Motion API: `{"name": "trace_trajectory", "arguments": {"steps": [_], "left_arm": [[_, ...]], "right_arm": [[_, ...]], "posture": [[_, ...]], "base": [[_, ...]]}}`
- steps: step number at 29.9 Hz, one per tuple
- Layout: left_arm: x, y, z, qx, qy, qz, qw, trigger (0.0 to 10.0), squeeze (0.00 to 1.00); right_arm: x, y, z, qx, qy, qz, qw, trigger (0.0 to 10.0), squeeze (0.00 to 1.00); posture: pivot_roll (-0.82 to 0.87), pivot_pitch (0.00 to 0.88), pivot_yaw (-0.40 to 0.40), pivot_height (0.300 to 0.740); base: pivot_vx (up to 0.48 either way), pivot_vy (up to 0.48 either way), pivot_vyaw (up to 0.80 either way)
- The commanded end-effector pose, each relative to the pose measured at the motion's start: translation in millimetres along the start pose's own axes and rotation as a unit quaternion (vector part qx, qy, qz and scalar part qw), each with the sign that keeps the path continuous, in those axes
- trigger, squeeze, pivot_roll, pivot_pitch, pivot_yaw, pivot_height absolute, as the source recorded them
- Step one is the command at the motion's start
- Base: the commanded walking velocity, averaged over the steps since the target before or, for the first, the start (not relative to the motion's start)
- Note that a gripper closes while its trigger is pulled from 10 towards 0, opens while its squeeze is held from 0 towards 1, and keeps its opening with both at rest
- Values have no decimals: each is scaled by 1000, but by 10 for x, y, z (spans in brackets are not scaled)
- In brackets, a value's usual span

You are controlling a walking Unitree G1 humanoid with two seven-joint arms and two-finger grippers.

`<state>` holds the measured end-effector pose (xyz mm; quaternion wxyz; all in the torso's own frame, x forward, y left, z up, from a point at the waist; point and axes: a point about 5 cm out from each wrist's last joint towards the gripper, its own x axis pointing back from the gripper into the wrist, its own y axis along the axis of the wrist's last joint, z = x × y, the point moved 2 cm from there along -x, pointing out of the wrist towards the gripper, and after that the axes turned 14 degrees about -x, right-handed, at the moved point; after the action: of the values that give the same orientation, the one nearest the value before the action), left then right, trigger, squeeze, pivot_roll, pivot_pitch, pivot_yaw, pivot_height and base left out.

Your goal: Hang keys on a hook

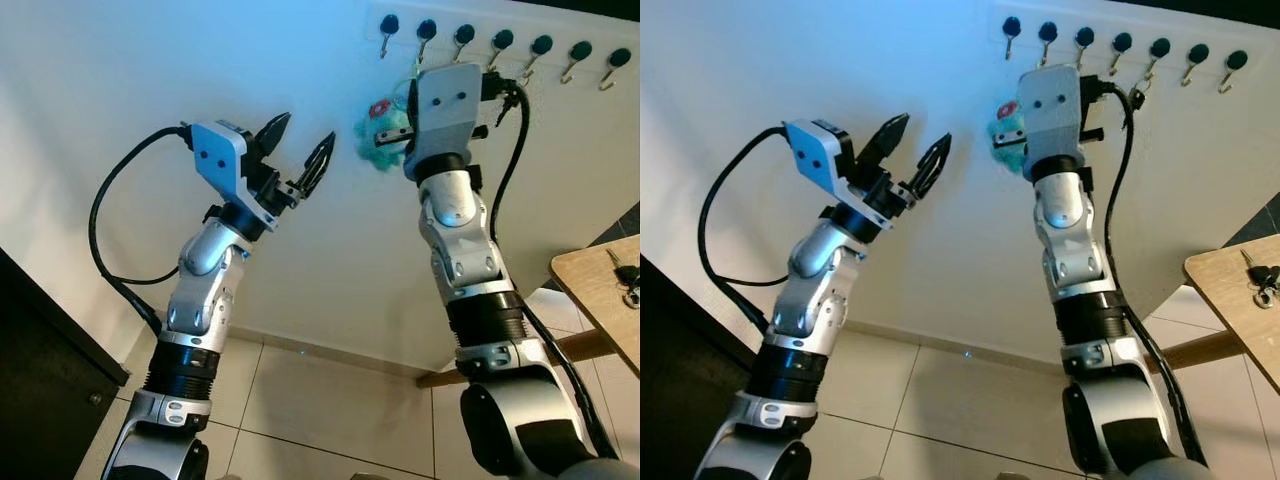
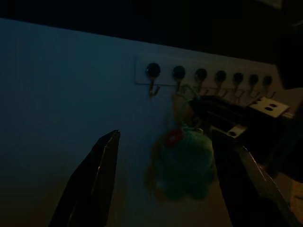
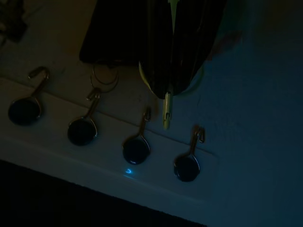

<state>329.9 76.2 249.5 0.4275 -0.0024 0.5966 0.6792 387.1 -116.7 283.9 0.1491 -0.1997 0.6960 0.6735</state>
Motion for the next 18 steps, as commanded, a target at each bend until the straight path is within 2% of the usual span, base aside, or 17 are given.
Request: {"name": "trace_trajectory", "arguments": {"steps": [1,9,18], "left_arm": [[-29,0,-92,6,-13,-2,1000,10000,0],[-41,10,-126,7,-19,-3,1000,10000,0],[-35,16,-137,4,-20,-1,1000,10000,0]], "right_arm": [[-39,56,33,10,9,-14,1000,10000,0],[-111,114,67,20,11,-35,999,10000,0],[-161,32,82,38,16,-17,999,10000,0]], "posture": [[31,76,-70,740],[33,77,-75,740],[36,77,-81,740]], "base": [[0,0,0],[0,0,0],[0,0,0]]}}
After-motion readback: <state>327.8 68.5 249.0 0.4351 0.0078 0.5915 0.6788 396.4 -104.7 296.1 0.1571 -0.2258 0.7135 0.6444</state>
